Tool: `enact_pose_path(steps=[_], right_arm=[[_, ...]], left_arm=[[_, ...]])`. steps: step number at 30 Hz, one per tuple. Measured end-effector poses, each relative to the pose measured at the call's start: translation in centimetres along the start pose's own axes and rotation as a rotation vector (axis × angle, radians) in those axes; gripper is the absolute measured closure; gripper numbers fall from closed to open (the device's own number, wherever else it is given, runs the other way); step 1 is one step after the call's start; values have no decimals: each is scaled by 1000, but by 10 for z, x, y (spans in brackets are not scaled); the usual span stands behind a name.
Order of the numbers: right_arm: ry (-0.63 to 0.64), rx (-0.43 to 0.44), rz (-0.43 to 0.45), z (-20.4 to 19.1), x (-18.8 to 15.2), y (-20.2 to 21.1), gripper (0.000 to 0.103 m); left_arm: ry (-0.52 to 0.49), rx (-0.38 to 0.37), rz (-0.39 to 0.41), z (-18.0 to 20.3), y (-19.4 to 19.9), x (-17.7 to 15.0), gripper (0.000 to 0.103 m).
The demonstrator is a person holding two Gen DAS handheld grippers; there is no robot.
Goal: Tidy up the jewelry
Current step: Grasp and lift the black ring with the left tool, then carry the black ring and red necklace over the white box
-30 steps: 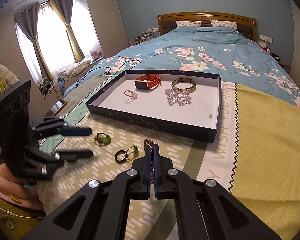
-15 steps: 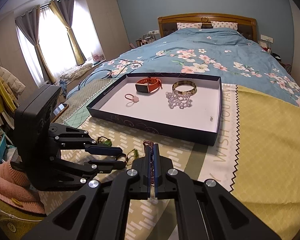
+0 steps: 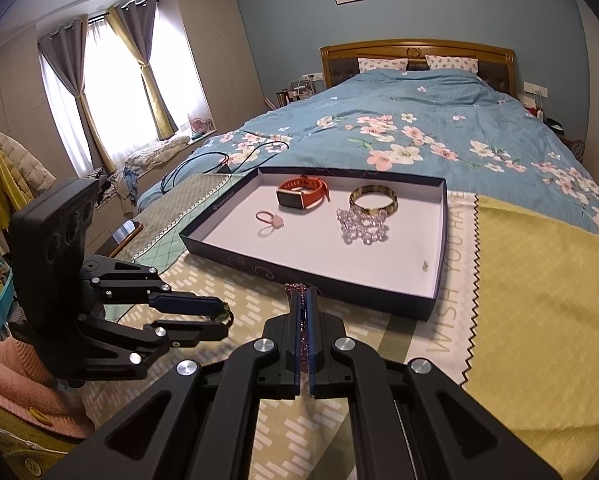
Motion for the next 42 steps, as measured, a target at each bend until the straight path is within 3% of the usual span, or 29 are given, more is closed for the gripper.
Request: enact_pose_path(steps=[17,28,42], right_arm=[[39,11,55,-3,35,-4,102],[37,-3,74,9,65,-25,102],[-27,4,52,34,74,-57,102]], left_arm=[[57,86,75,-37,22,23,81],[83,155,76,-64,7,43,81],[93,181,38,-77,-23,52,81]])
Point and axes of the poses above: each gripper's, at about its wrist camera, not at the fingertips, and y roughly against the way its jaws point, z to its right, x to its top, the point moved 4 cm from there along -y, roughly the way its jaws point, and after that the axes turned 13 degrees about x, right-handed, at the moved point
